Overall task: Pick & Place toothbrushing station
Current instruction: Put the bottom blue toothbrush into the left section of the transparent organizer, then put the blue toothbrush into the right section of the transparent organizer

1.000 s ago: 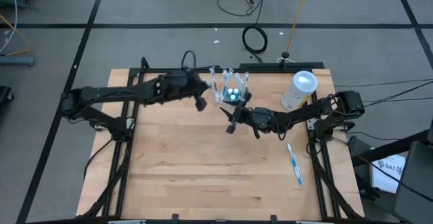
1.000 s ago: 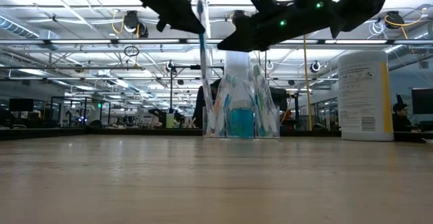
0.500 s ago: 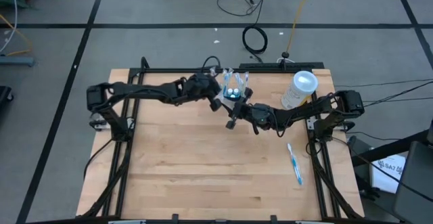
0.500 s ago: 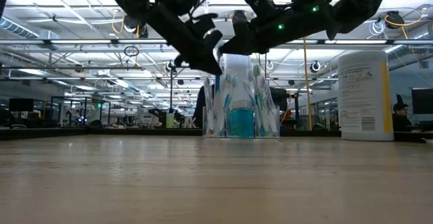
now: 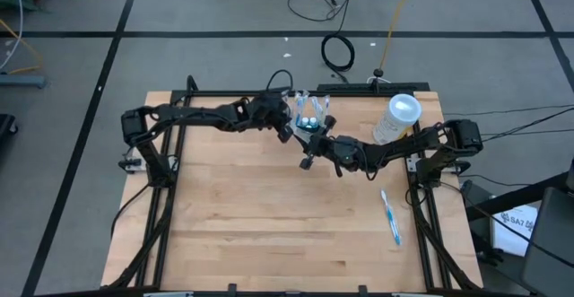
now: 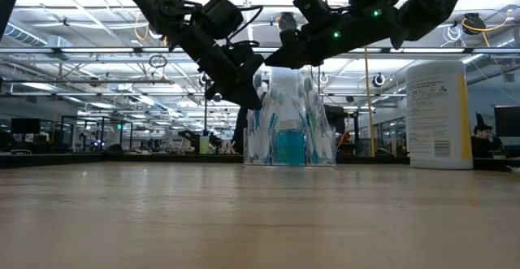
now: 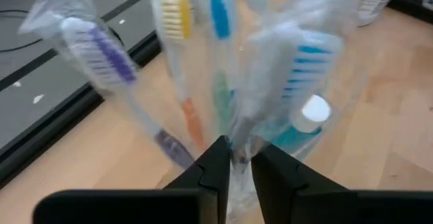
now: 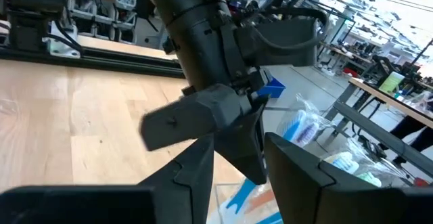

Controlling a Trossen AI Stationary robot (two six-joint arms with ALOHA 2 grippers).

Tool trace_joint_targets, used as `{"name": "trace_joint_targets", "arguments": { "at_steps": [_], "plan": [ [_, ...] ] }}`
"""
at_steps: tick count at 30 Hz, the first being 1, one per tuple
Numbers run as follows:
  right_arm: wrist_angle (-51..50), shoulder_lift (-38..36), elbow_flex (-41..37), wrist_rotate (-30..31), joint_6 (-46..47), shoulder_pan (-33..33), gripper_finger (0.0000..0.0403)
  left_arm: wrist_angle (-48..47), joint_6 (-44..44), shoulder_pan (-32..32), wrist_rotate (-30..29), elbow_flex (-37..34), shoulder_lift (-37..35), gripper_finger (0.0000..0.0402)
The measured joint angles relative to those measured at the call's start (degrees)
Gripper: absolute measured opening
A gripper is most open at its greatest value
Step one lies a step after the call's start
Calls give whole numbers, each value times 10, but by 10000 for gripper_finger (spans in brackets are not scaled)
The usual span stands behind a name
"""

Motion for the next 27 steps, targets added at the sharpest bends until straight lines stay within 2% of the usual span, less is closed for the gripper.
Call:
{"name": "trace_joint_targets", "arguments": {
  "at_steps": [11,17,27],
  "plan": [
    [-2,0,0,-4,1,0,125,-37,32,5,-5,0,0,112],
    [-2,0,0,-4,2,0,125,-77,78,5,-9,0,-8,142],
    [-23,0,0,-6,65,0,125,-169,120,-7,-39,0,-70,128]
  ]
}}
